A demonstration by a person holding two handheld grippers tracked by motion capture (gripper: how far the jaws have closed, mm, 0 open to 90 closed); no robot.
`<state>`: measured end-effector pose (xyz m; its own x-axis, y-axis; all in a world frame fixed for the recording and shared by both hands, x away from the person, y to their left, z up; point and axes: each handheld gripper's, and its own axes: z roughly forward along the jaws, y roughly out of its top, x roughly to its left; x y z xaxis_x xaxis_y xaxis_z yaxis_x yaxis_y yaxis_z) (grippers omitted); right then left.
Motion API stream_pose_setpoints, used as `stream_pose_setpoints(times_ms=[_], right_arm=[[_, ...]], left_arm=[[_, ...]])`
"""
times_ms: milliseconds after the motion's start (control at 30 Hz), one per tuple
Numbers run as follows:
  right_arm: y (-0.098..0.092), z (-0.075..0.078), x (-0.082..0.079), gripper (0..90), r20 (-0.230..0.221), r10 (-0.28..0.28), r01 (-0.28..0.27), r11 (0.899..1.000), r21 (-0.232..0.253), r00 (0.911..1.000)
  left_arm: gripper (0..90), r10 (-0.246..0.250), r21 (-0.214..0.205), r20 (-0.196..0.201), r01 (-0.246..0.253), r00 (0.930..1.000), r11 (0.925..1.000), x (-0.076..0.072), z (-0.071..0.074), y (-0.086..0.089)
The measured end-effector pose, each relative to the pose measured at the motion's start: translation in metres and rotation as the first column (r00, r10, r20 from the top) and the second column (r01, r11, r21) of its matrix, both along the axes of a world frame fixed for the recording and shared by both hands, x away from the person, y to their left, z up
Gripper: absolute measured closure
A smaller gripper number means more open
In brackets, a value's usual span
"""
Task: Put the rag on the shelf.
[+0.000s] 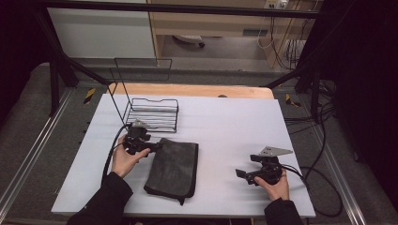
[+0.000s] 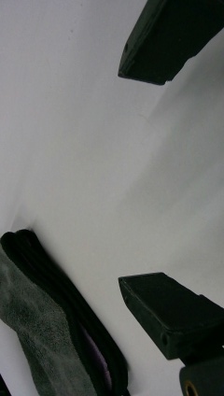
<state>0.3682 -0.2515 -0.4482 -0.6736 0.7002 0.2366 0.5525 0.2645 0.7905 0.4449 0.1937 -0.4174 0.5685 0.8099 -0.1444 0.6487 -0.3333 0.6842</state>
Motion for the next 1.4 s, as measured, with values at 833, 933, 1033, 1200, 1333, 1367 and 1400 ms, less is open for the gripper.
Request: stream_pose_setpoints(times_ms=[833,933,1033,1200,1333,1367,1400], right_arm=[[0.016,0.001,0.006,2.4,0.001,-0.011,0.011,1.0,-0.021,0.9999],[0.025,0.004,0.009,2.1,0.008,-0.014,0.014,1.0,-0.017,0.9999],[0.038,0.007,0.014,1.7,0.009,-0.007,0.008,1.0,-0.026,0.9999],[0.063,0.013,0.022,1.4,0.017,-0.007,0.008,1.0,-0.027,0.9998],[0.083,0.018,0.03,1.6,0.019,-0.02,0.021,0.999,-0.03,0.9996],[0.088,0.019,0.033,1.7,0.021,-0.021,0.022,0.999,-0.026,0.9996],[0.094,0.02,0.035,2.0,0.024,-0.023,0.024,0.999,-0.029,0.9994]], left_arm=[[77.5,-0.048,-0.052,-0.084,0.044,0.9953,0.9977,0.003,-0.025,-0.001],[77.4,-0.05,-0.058,-0.076,0.046,0.9958,0.9973,0.002,-0.027,0.0],[77.3,-0.047,-0.069,-0.06,0.043,0.9971,0.9967,0.001,-0.029,0.001],[77.2,-0.056,-0.075,-0.061,0.051,0.9965,0.9959,0.002,-0.029,0.002],[77.2,-0.058,-0.073,-0.057,0.054,0.9967,0.9959,0.001,-0.029,0.001],[77.1,-0.059,-0.071,-0.056,0.055,0.9967,0.996,0.001,-0.029,0.001],[77.1,-0.06,-0.072,-0.056,0.056,0.9966,0.9958,0.001,-0.029,0.001]])
